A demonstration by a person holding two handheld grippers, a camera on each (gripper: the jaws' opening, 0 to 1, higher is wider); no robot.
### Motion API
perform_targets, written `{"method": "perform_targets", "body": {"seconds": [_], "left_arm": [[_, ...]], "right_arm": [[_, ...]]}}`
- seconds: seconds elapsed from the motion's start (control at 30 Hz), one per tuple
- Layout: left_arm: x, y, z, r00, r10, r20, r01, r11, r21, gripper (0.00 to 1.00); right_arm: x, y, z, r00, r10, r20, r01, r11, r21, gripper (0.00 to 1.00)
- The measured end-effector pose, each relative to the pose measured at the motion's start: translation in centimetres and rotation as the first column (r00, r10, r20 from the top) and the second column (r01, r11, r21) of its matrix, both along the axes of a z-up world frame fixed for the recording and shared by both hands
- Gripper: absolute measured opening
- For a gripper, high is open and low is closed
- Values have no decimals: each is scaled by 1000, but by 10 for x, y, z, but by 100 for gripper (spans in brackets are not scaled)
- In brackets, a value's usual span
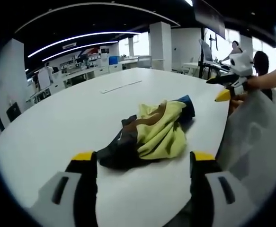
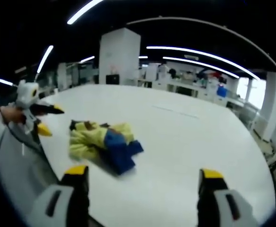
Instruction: Fold the garment on the visible template until the final outline fits inside the template.
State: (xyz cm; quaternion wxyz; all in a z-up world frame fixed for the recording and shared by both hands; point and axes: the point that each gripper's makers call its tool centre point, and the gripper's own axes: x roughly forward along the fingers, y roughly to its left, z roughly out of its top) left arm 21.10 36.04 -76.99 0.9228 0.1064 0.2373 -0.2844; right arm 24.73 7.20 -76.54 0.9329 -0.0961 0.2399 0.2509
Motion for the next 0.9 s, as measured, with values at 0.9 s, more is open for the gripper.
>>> {"method": "perform_targets", "body": {"seconds": [0.9], "left_arm": [[50,23,25,991,-119,-55,116,992,-55,39]], "right_arm": [[37,58,45,969,213,-123,-196,971,135,60]]}}
